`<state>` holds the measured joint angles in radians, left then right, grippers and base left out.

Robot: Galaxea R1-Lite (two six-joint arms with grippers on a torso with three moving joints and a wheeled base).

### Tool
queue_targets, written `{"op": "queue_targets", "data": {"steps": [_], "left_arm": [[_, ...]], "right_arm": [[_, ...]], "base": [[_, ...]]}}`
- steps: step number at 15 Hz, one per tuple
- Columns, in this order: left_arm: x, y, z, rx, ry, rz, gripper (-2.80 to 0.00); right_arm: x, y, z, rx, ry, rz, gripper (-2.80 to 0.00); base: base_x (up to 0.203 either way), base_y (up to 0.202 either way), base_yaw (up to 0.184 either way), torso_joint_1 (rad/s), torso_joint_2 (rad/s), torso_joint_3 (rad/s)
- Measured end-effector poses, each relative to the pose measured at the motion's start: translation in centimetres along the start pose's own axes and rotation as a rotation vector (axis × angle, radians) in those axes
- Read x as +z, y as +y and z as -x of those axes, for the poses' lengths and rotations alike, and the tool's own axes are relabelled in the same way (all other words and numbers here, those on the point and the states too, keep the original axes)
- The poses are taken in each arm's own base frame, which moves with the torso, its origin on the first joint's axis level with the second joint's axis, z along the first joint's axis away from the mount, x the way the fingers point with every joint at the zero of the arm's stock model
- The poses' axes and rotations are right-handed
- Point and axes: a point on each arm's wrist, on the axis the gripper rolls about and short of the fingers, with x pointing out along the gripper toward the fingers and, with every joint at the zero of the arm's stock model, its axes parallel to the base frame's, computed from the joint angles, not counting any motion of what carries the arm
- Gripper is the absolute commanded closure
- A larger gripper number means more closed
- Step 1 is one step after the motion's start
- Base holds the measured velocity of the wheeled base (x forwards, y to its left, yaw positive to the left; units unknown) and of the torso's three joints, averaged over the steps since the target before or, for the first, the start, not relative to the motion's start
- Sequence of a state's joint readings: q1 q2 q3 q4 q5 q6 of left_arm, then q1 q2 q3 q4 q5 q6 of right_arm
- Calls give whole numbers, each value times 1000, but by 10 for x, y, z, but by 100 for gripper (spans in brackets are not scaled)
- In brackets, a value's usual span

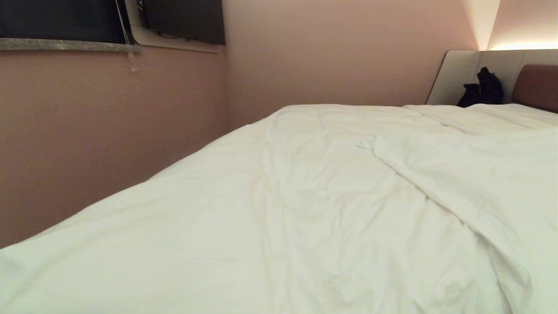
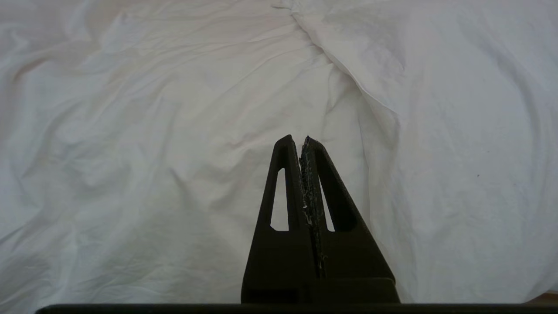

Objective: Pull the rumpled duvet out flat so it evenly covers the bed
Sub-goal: Flatten the corners of the folded blanket

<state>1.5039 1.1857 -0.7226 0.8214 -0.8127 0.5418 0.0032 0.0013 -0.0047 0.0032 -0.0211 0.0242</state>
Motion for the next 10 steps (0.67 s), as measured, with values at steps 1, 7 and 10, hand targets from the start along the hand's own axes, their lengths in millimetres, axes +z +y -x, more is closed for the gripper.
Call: {"op": "queue_targets", "data": {"steps": [1, 7, 10], "left_arm": [[0, 2, 1, 17, -4, 4, 0], [0, 14, -4, 132, -39, -31, 0], [-2, 14, -5, 131, -36, -32, 0]], "right_arm": [[0, 0, 0, 0, 0, 0, 0], [0, 0, 0, 0, 0, 0, 0], [0, 0, 0, 0, 0, 0, 0]], "base": [[0, 0, 0, 0, 0, 0], [0, 0, 0, 0, 0, 0], [0, 0, 0, 0, 0, 0]]}}
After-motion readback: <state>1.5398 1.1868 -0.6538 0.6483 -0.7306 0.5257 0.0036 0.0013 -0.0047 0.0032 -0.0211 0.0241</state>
